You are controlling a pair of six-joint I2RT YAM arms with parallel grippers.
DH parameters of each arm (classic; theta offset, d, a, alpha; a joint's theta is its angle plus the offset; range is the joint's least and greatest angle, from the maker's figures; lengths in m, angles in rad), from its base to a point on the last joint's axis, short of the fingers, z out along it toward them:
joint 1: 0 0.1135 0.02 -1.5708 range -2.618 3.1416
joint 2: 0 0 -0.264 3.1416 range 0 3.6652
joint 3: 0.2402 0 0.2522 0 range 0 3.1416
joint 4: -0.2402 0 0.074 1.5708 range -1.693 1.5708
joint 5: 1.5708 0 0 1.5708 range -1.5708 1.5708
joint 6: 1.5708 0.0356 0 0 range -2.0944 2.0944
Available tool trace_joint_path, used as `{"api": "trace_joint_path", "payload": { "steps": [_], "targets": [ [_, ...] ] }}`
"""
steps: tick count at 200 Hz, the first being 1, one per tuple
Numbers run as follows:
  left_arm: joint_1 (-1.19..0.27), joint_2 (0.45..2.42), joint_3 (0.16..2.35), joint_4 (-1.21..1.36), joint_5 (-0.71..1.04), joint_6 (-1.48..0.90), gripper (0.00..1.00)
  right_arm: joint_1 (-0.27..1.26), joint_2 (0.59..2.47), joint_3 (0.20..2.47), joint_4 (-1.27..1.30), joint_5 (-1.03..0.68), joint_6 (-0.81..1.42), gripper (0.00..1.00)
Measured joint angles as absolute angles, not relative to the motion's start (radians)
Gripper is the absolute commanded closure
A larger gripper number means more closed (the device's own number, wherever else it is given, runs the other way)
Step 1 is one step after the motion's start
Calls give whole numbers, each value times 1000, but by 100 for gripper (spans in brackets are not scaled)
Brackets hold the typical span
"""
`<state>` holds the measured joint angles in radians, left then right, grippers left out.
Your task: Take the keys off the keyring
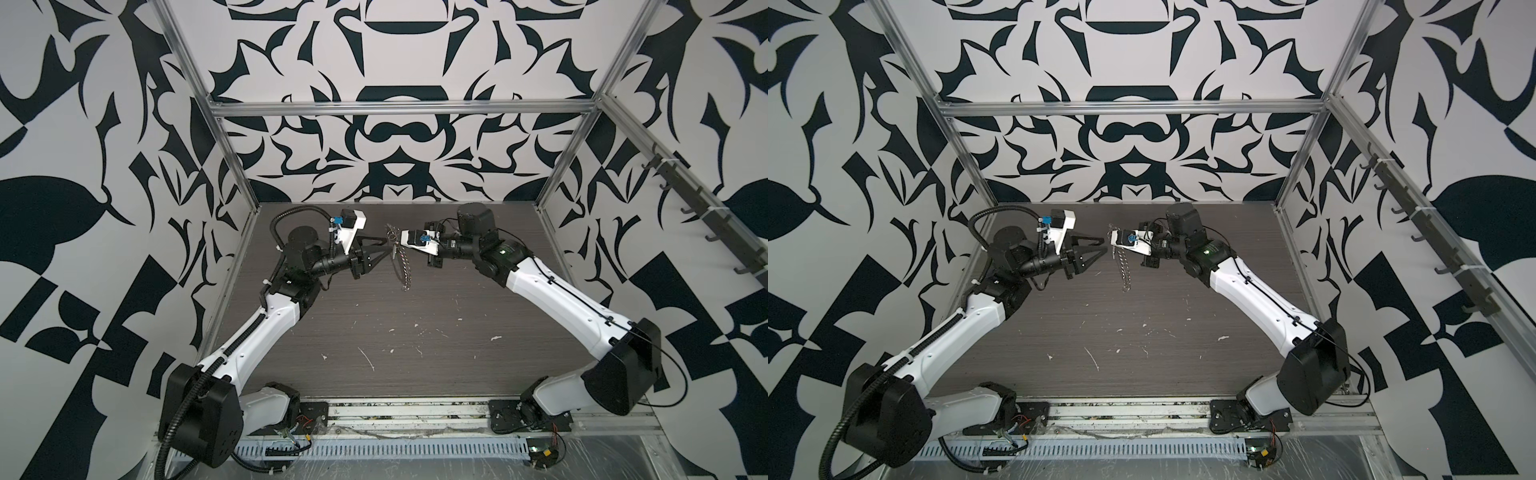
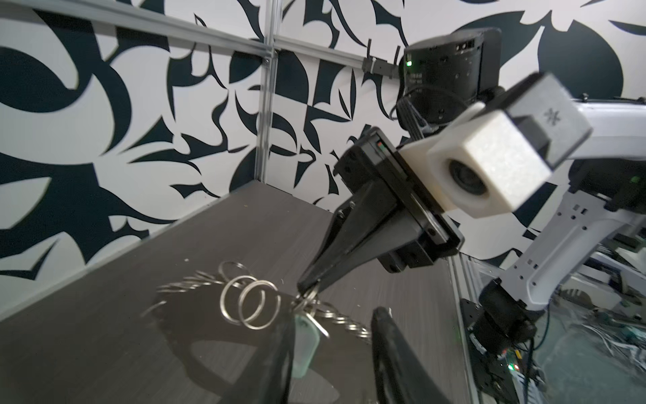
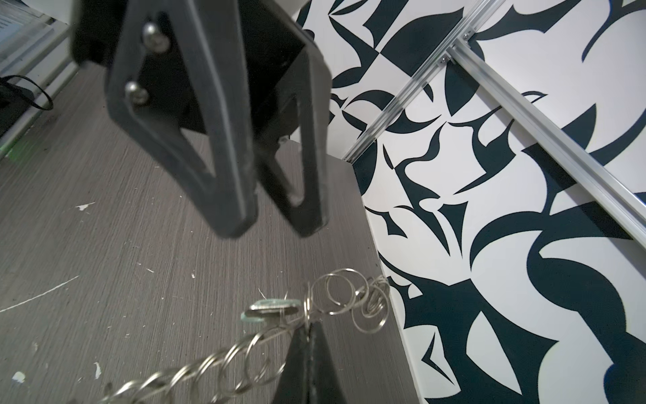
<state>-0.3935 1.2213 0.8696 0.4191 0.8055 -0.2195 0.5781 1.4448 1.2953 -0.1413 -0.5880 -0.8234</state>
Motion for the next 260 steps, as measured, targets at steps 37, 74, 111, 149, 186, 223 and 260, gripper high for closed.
{"api": "trace_joint_path", "payload": {
  "steps": [37, 74, 111, 149, 186, 223, 260],
  "targets": [
    [-399, 1222, 870, 411, 805, -228, 68, 582, 1416, 1268, -94, -587, -811, 100],
    [-399, 1225, 870, 426, 805, -258, 57, 583, 1407, 1261, -65, -599, -806, 100],
    [-400, 1255, 879, 446, 823, -342, 52, 582, 1407, 1259, -63, -609, -803, 100],
    [-400, 1266, 900, 452, 841, -412, 48, 582, 1407, 1259, -63, -616, -803, 100],
    [-400, 1295, 910, 462, 852, -449, 48, 582, 1407, 1259, -63, -625, -802, 100],
    [-397, 1329, 916, 473, 862, -510, 53, 583, 1407, 1259, -67, -623, -796, 100],
    [-376, 1336, 916, 529, 886, -603, 53, 583, 1408, 1262, -78, -606, -793, 100]
  ]
}}
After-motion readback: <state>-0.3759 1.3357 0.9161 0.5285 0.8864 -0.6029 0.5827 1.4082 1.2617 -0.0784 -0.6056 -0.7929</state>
